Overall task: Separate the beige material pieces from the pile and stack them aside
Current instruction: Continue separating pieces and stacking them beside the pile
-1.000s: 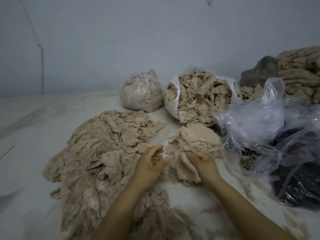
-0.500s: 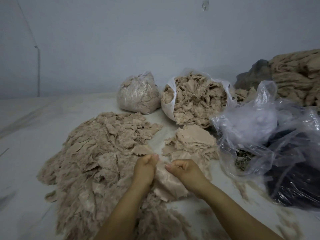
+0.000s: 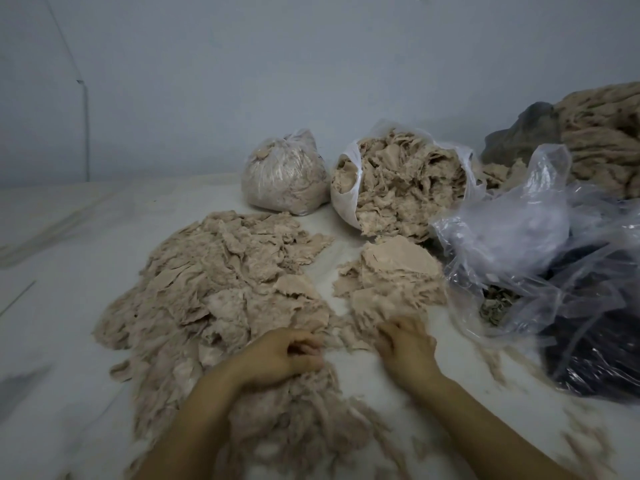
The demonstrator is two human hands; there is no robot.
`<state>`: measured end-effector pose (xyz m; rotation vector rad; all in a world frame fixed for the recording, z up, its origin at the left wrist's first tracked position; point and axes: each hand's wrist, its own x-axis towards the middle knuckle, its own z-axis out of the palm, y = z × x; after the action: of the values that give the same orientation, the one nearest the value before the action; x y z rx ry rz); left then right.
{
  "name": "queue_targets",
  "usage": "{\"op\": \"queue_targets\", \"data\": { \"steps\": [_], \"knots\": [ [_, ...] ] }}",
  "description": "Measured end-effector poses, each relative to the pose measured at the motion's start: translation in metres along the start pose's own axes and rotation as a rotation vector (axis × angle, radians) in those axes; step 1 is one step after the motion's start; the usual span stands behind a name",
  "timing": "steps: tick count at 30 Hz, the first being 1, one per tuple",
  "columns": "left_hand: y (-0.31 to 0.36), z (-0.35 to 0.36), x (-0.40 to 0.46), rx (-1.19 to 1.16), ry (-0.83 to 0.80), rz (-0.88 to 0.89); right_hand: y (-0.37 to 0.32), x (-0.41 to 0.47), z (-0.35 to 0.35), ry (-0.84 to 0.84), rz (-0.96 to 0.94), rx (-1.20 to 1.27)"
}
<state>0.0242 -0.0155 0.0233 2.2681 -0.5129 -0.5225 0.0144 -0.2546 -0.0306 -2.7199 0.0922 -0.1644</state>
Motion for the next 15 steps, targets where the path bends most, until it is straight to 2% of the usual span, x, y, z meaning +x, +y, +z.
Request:
{"op": "queue_targets", "data": {
  "steps": [1,2,4,6,8,10,15],
  "knots": [
    [-0.002,-0.002,-0.004,0.031,-0.029,-0.014,-0.001,-0.004,0.001,0.0,0.009,-0.047],
    [-0.004,-0.005,-0.008,0.064,-0.03,-0.012,-0.005,-0.008,0.0,0.073,-0.003,-0.017],
    [-0.009,-0.008,-0.011,0.153,0.004,0.039,-0.024,-0.019,-0.004,0.15,-0.08,0.235],
    [-0.01,-0.007,-0.013,0.191,0.089,0.098,-0.047,-0.034,-0.006,-0.044,-0.153,0.508],
    [-0.008,-0.005,-0.014,0.116,0.213,0.119,-0.067,-0.05,-0.001,-0.236,-0.216,0.587],
    [-0.003,-0.004,-0.014,0.007,0.309,0.135,-0.073,-0.053,0.007,-0.181,-0.254,0.582],
    [0.0,-0.011,-0.014,-0.195,0.474,0.133,-0.072,-0.041,-0.011,-0.037,0.051,0.999]
  ]
}}
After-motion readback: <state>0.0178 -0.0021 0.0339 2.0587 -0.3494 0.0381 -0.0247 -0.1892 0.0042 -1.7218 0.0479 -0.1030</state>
